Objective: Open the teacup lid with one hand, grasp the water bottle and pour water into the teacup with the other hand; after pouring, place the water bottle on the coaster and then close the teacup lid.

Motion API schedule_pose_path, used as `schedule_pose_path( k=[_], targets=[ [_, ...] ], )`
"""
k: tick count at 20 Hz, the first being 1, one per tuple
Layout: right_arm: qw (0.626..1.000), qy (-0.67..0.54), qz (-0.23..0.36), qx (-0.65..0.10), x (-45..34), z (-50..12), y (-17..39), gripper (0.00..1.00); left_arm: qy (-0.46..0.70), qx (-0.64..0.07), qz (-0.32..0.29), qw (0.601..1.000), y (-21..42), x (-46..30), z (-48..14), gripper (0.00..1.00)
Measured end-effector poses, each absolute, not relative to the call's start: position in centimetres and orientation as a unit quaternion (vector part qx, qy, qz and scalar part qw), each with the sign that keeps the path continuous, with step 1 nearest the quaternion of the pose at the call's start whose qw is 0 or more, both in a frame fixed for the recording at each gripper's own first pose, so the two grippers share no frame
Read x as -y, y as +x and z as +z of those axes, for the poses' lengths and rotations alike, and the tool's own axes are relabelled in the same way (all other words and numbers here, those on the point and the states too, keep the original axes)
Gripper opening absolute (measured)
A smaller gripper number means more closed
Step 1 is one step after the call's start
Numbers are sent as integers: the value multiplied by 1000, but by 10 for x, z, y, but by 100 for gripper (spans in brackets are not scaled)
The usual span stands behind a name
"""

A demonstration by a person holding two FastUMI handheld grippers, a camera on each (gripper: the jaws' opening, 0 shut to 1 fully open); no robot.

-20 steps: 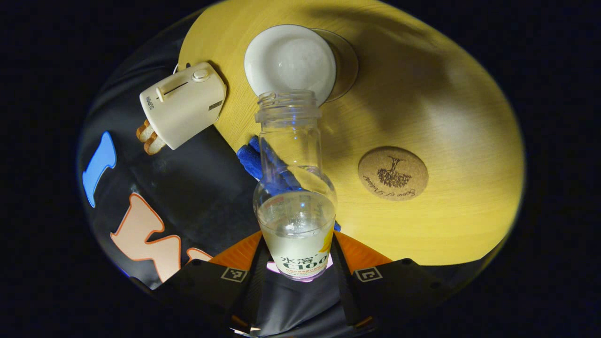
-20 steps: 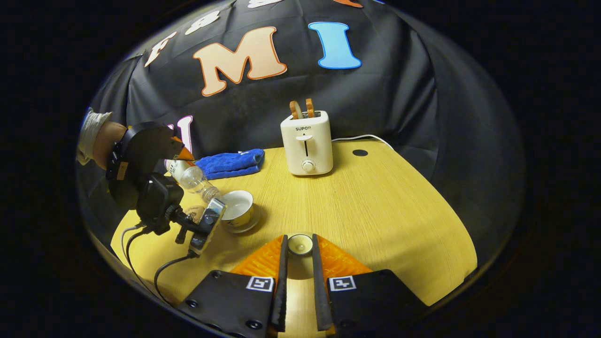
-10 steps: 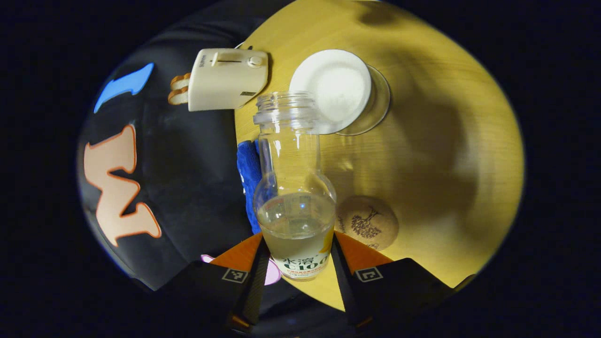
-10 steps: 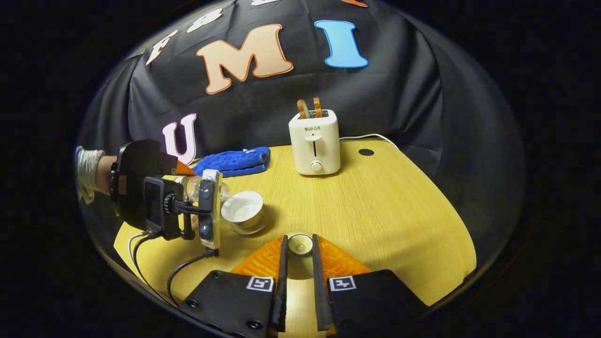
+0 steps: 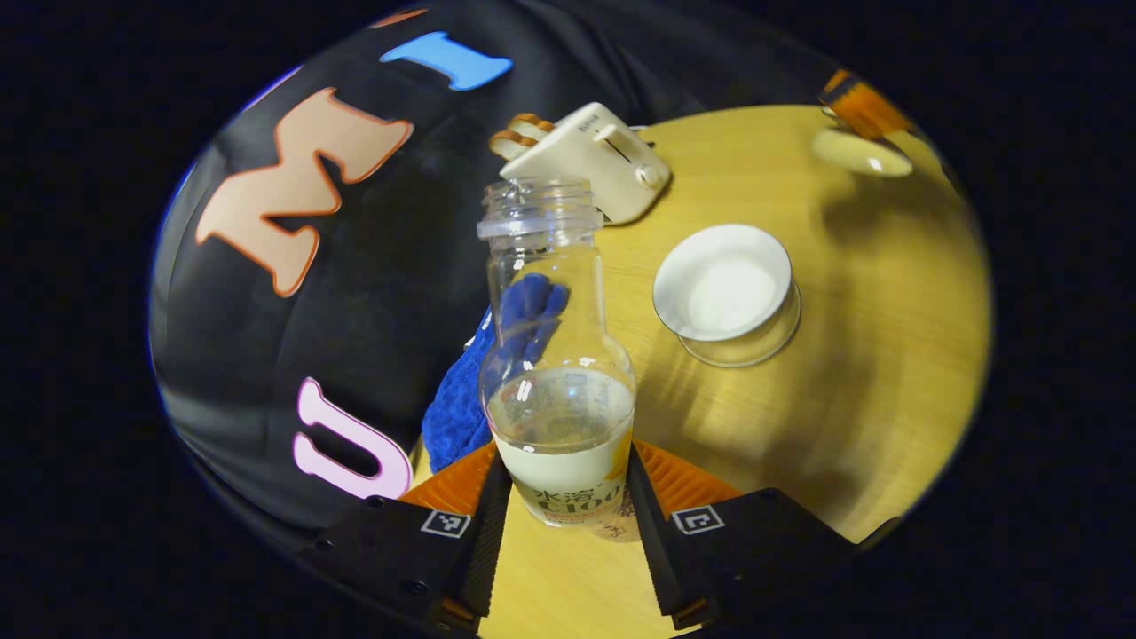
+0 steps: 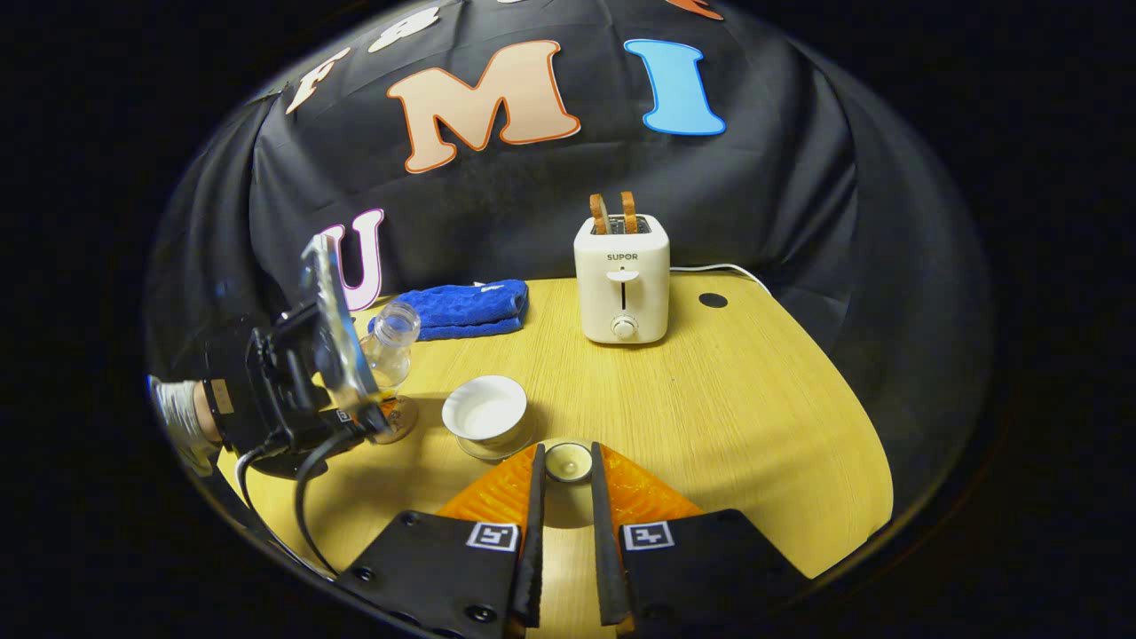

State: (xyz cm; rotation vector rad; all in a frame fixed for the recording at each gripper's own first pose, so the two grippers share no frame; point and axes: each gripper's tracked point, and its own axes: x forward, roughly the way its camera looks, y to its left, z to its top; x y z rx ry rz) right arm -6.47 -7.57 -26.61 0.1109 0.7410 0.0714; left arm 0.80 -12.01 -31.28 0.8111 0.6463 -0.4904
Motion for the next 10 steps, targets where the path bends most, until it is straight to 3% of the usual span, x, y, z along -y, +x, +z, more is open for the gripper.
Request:
schedule_pose_path(
  k=[3, 5, 10],
  targets=[
    [929, 43, 35, -366, 71, -262, -63, 28, 293, -291, -206, 887, 9, 115, -309, 67],
    [929, 36, 35, -367, 66, -260, -63, 27, 244, -282, -203, 905, 10, 113, -308, 64],
    [928, 19, 48, -369, 47, -256, -62, 26, 140, -269, -180, 936, 16, 111, -307, 67]
  ],
)
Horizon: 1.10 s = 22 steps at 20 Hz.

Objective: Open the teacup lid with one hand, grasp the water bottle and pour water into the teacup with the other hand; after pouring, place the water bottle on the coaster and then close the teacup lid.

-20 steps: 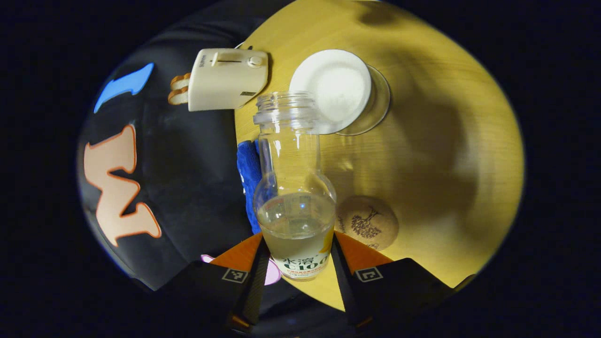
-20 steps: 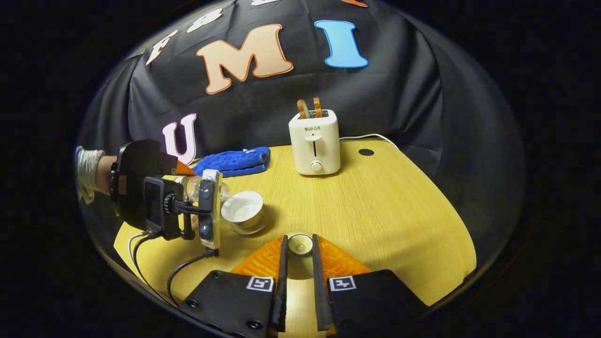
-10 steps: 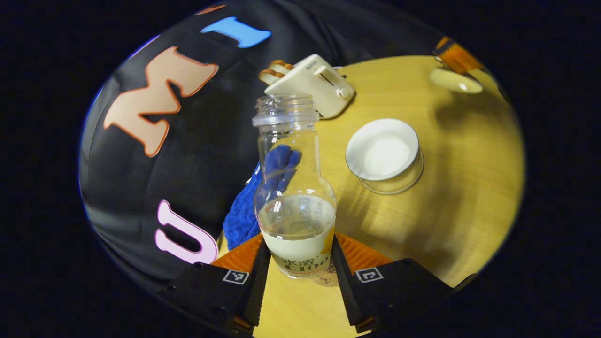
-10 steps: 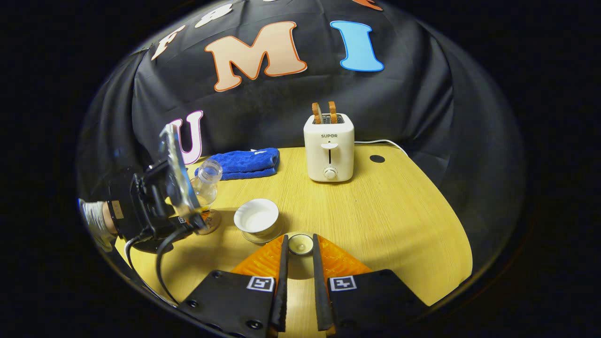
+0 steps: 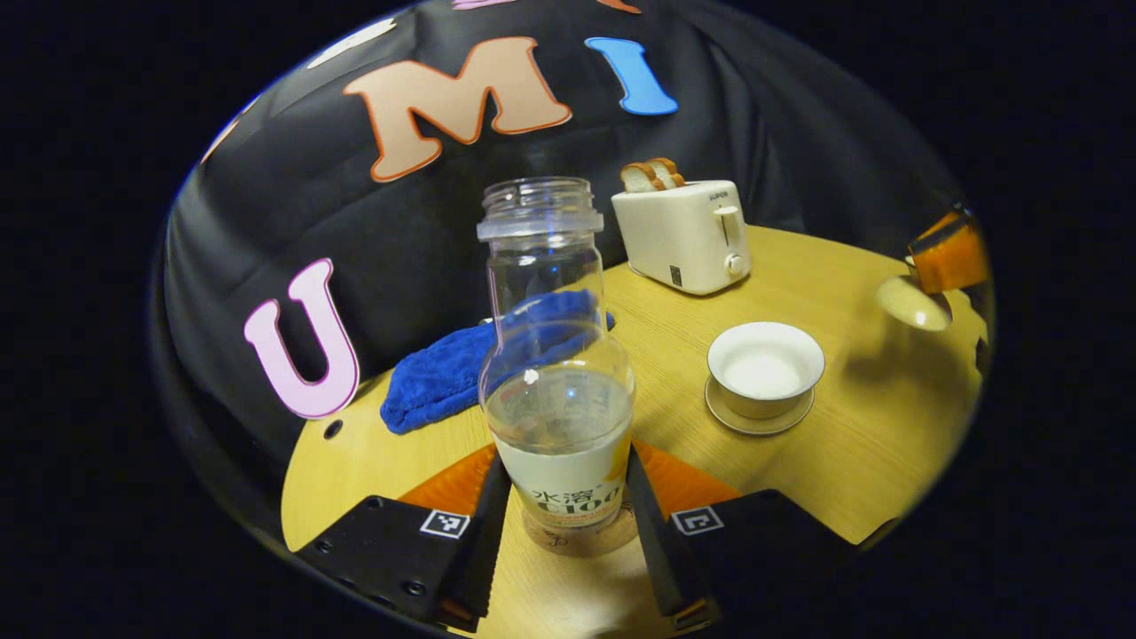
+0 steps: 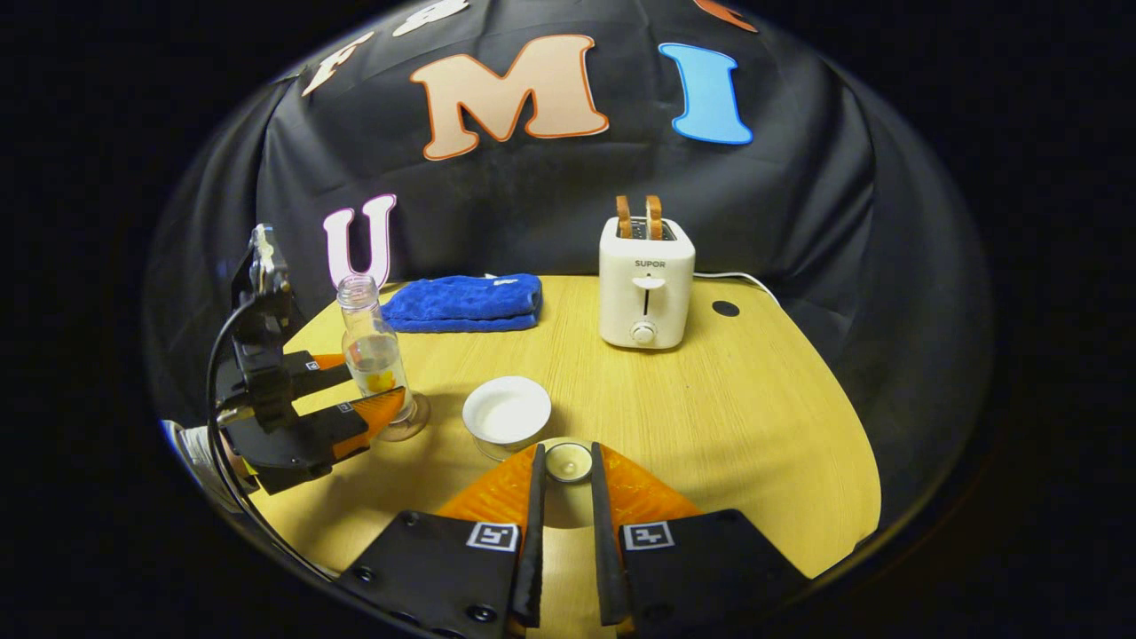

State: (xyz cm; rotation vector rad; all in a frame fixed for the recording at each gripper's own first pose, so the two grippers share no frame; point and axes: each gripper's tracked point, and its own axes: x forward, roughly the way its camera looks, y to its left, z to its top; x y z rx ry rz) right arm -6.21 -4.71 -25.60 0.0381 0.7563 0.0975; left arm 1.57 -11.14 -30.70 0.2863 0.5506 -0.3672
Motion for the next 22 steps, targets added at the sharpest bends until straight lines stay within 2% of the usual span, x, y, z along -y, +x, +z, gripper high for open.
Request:
schedule_pose_path(
  k=[5, 8, 10, 13, 22],
  targets=[
    [933, 18, 56, -356, 31, -245, -56, 29, 68, -267, -154, 949, 18, 100, -308, 68],
    [932, 13, 61, -357, 27, -244, -55, 26, 38, -273, -148, 950, 16, 101, -314, 67],
    [931, 14, 62, -359, 25, -246, -55, 29, 28, -281, -141, 949, 13, 98, -320, 68],
    [930, 14, 65, -361, 23, -248, -55, 27, 22, -286, -133, 949, 9, 94, -324, 68],
    [931, 28, 75, -355, 14, -246, -46, 29, 12, -288, -126, 949, 5, 91, -324, 73]
  ],
)
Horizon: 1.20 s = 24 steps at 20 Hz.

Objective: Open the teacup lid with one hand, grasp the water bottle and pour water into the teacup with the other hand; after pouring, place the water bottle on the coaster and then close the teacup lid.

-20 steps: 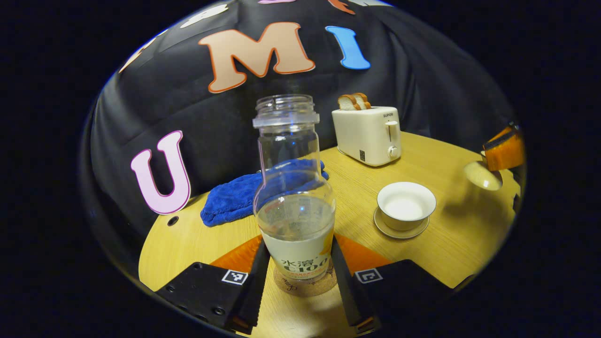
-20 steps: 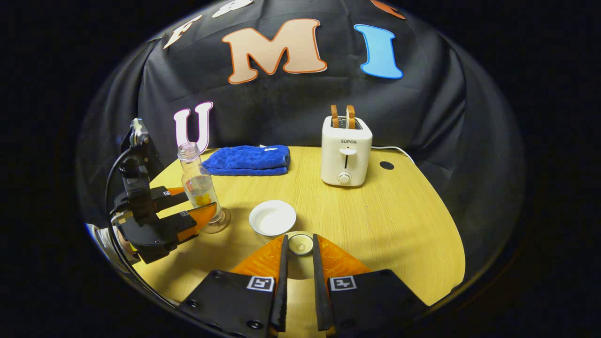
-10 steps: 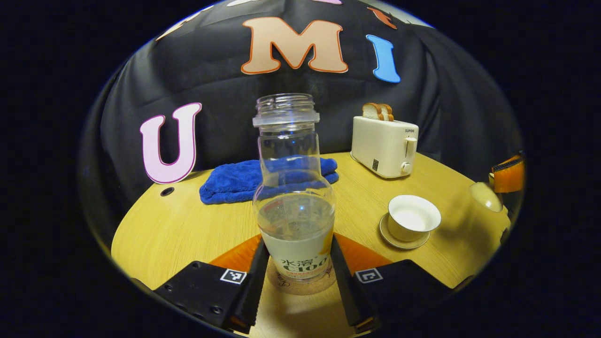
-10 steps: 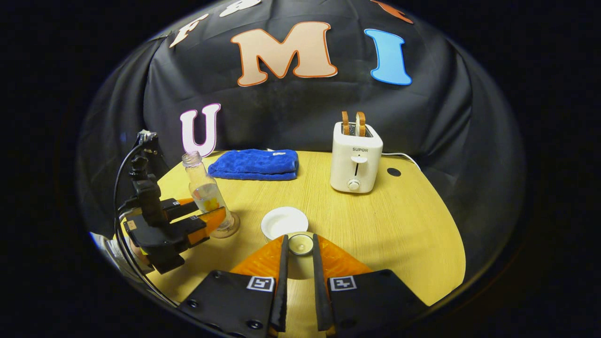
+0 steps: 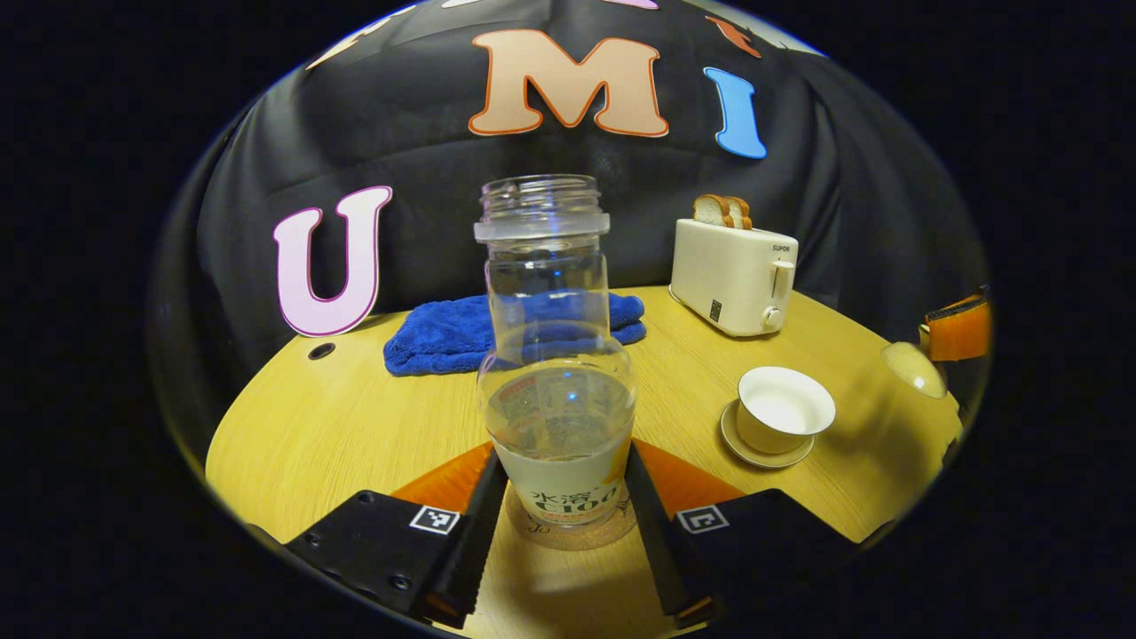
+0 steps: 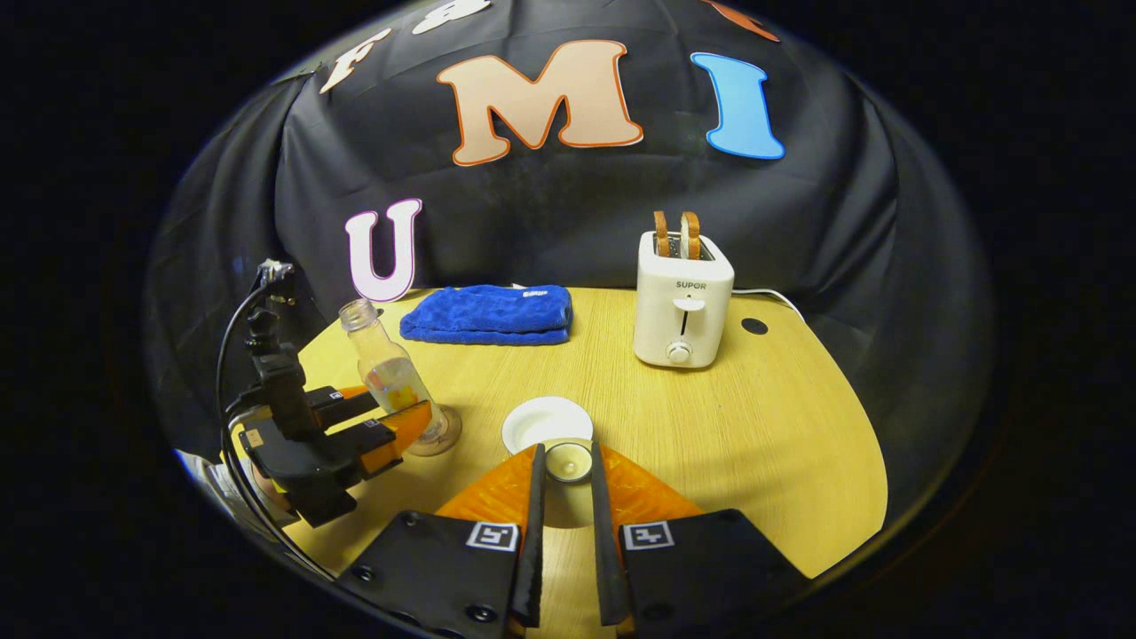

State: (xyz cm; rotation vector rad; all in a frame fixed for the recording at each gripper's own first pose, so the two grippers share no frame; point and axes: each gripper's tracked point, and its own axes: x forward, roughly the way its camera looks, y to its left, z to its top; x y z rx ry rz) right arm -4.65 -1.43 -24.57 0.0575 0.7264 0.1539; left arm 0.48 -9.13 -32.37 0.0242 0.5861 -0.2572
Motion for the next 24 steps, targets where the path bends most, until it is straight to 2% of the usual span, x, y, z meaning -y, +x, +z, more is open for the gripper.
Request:
schedule_pose_path(
  k=[1, 3, 5, 7, 9, 10, 12, 16, 17, 18, 20, 21, 22, 24],
  targets=[
    [932, 29, 77, -354, 13, -246, -45, 26, 11, -288, -125, 949, 3, 91, -324, 73],
    [931, 30, 80, -354, 11, -247, -43, 28, 14, -284, -128, 950, 3, 91, -321, 75],
    [932, 34, 81, -352, 8, -249, -37, 26, 17, -282, -131, 950, 0, 91, -318, 77],
    [933, 35, 83, -348, 5, -249, -33, 26, 21, -280, -131, 951, -2, 91, -314, 83],
    [937, 22, 86, -339, 4, -250, -24, 28, 25, -276, -128, 952, -6, 88, -307, 95],
    [939, 16, 91, -332, 1, -250, -20, 26, 24, -272, -128, 953, -8, 89, -302, 99],
    [940, 13, 98, -325, -6, -252, -13, 31, 30, -265, -129, 955, -12, 86, -291, 99],
    [941, 12, 103, -321, -15, -265, 5, 26, 43, -250, -122, 960, -24, 73, -268, 98],
    [941, 12, 104, -321, -17, -269, 10, 31, 43, -248, -118, 961, -28, 70, -263, 98],
    [941, 13, 104, -321, -18, -273, 13, 31, 43, -247, -114, 961, -30, 67, -259, 98],
    [940, 12, 104, -324, -21, -283, 20, 27, 43, -244, -104, 963, -34, 59, -251, 94],
    [940, 9, 104, -325, -21, -287, 23, 26, 44, -243, -99, 964, -38, 55, -246, 97],
    [939, 5, 104, -327, -21, -293, 25, 26, 45, -240, -93, 965, -39, 51, -242, 94],
    [938, -9, 108, -330, -23, -303, 28, 29, 49, -235, -84, 967, -41, 42, -234, 97]
  ],
)
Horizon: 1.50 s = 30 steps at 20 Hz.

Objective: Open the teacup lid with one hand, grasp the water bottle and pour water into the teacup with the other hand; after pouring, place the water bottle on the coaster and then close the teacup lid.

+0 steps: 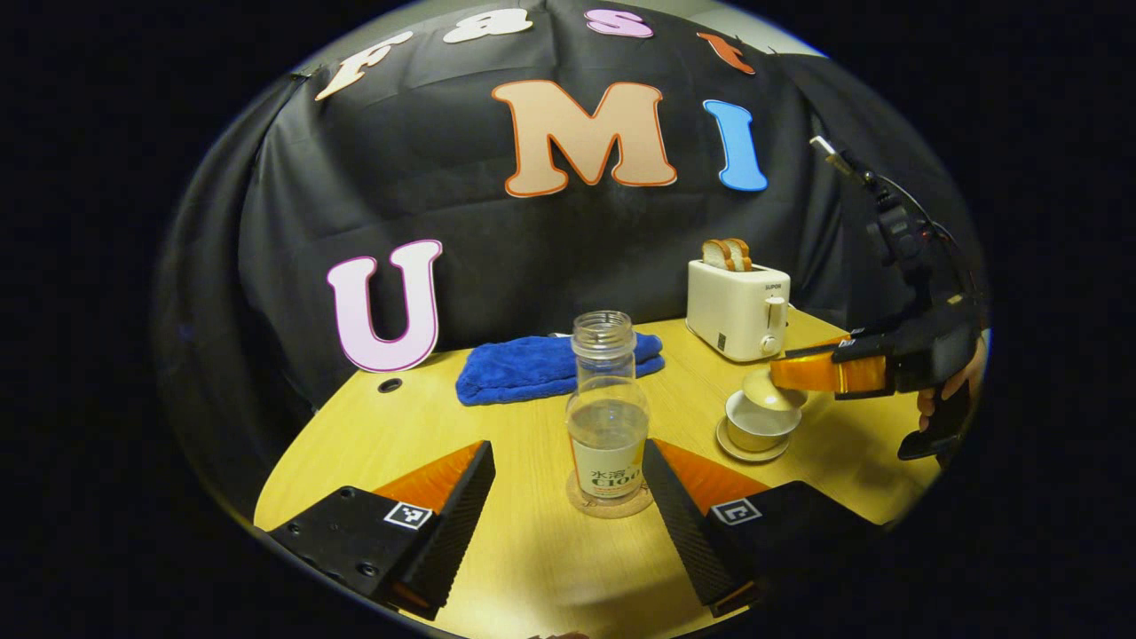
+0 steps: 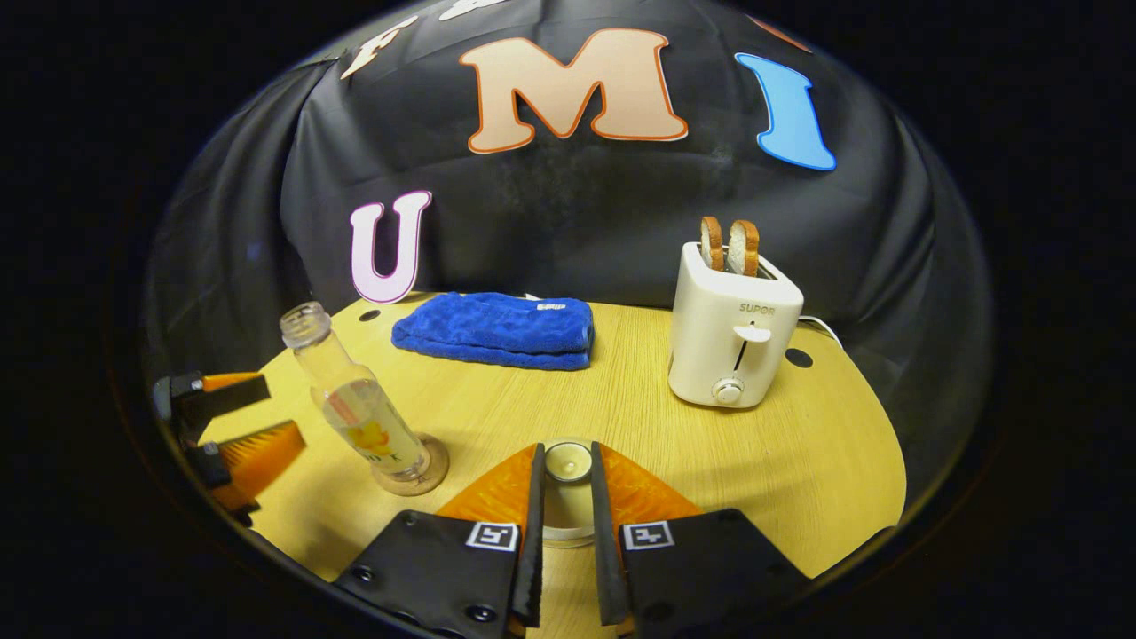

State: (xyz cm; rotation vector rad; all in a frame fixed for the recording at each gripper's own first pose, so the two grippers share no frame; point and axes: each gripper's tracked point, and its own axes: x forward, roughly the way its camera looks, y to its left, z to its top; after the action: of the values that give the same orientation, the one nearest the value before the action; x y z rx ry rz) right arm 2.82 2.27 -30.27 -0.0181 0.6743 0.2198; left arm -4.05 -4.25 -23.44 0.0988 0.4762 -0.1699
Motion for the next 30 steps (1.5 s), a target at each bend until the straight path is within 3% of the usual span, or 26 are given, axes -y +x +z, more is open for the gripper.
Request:
schedule_pose_path(
  k=[14, 16, 22, 27, 30],
  targets=[
    [933, -13, 112, -342, -32, -327, 24, 29, 47, -221, -53, 973, -47, 16, -208, 97],
    [932, -14, 108, -344, -30, -327, 24, 36, 49, -215, -52, 974, -45, 13, -201, 97],
    [950, 11, 124, -286, -43, -272, 23, 93, 43, -187, -49, 980, -31, 13, -174, 100],
    [973, 11, 115, -201, -41, -196, 17, 98, 30, -144, -46, 988, -10, 17, -132, 97],
    [985, 26, 89, -142, -30, -144, 17, 94, 28, -111, -41, 993, -2, 18, -102, 97]
  ],
)
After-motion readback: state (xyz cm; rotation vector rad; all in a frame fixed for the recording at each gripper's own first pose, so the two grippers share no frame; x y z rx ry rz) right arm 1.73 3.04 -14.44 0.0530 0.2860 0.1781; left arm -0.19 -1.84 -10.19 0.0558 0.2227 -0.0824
